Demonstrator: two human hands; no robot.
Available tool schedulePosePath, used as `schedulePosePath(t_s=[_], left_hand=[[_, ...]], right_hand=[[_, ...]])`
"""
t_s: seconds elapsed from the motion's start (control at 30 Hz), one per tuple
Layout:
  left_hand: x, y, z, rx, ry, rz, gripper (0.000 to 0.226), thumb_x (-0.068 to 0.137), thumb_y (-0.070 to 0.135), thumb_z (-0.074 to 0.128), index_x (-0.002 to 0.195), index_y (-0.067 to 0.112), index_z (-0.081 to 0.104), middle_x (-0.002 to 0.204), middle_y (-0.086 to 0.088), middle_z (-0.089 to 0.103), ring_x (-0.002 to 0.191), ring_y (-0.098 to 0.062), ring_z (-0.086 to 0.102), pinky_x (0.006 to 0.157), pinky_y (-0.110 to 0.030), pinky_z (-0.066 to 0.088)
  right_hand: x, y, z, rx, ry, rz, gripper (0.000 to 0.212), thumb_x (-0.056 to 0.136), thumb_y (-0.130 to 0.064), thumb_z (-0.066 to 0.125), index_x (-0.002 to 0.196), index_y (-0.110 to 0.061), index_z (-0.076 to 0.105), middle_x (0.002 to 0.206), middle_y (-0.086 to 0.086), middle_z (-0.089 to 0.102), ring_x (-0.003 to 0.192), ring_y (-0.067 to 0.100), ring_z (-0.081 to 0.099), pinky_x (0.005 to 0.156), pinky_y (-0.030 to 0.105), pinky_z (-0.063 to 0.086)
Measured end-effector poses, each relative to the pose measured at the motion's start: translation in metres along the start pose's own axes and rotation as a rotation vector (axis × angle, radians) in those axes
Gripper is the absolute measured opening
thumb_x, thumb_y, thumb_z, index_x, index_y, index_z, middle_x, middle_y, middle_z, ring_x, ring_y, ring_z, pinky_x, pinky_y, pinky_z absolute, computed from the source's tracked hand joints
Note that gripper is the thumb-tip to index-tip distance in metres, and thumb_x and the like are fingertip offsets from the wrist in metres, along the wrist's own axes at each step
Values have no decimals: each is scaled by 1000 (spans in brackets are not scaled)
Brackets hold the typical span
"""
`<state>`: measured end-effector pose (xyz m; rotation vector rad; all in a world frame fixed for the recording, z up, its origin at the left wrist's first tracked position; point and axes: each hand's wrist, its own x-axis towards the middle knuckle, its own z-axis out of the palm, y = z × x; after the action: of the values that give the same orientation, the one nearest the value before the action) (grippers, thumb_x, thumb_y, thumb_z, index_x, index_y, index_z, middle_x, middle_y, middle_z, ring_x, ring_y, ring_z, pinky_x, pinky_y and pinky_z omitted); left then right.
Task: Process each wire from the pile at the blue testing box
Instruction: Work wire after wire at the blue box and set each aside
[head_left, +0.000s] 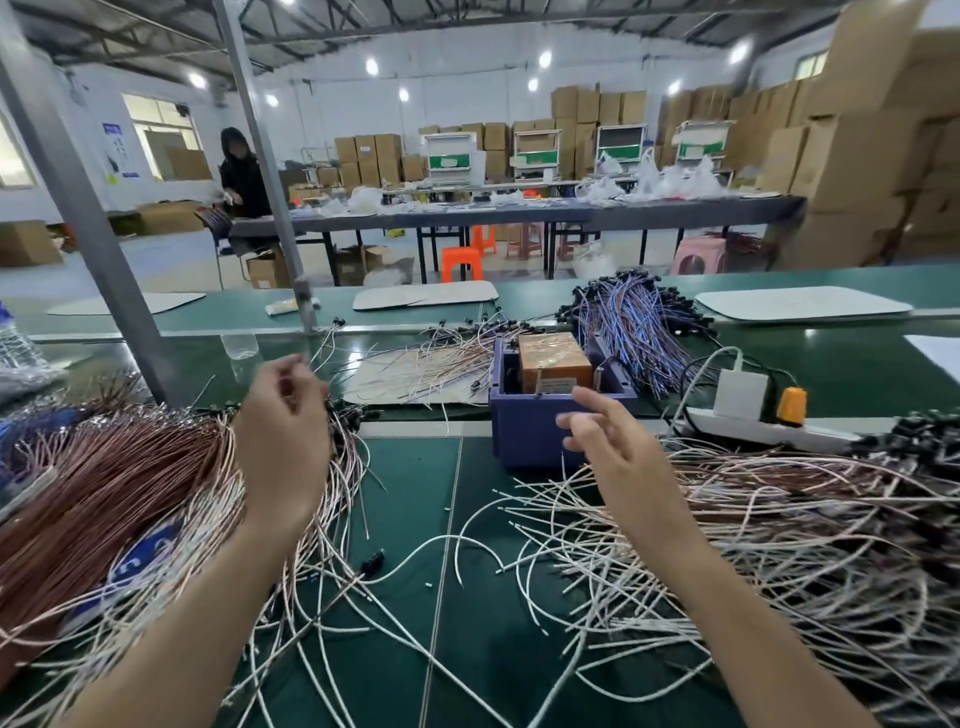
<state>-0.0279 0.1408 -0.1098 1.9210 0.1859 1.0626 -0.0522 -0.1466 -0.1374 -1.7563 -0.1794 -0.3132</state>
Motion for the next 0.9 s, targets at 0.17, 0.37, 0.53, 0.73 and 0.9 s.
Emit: schedulePosePath(t_s=[0.17,0.37,0.53,0.73,0.9], left_hand=[[-89,63,28,77,-497,446,15,102,33,52,113,35,62,68,18,61,62,-6,60,49,-18,44],[-104,48,29,293,-861,580,37,102,55,35,119,37,62,112,23,70,101,-3,65,81,-29,52],[-79,39,5,409,-894,568,46,96,64,29,111,37,62,94,22,70,85,-2,63,75,-26,51],[-63,59,-24,509,-984,601,29,94,65,32,91,48,56,62,20,57,58,1,54,53,-15,40],[-54,54,-47,489,-1171,459,22,95,59,49,89,41,60,73,24,62,58,-4,54,53,-16,38]], right_hand=[[10,-27,13,750,-104,175,75,80,-60,70,140,-21,49,116,-3,71,107,13,70,99,36,52],[-2,-15,-10,725,198,180,23,108,-25,46,115,-13,64,55,-7,34,41,7,24,36,19,26],[-17,-11,-28,301,149,50,23,106,-25,47,106,-19,69,58,-7,46,41,4,30,36,16,26],[-50,-20,17,-315,-319,-191,33,101,-50,51,128,-37,64,100,-28,68,80,-8,61,69,10,45],[-60,-20,44,-470,-440,-300,41,100,-57,48,138,-43,53,109,-19,63,81,-9,51,75,8,38]])
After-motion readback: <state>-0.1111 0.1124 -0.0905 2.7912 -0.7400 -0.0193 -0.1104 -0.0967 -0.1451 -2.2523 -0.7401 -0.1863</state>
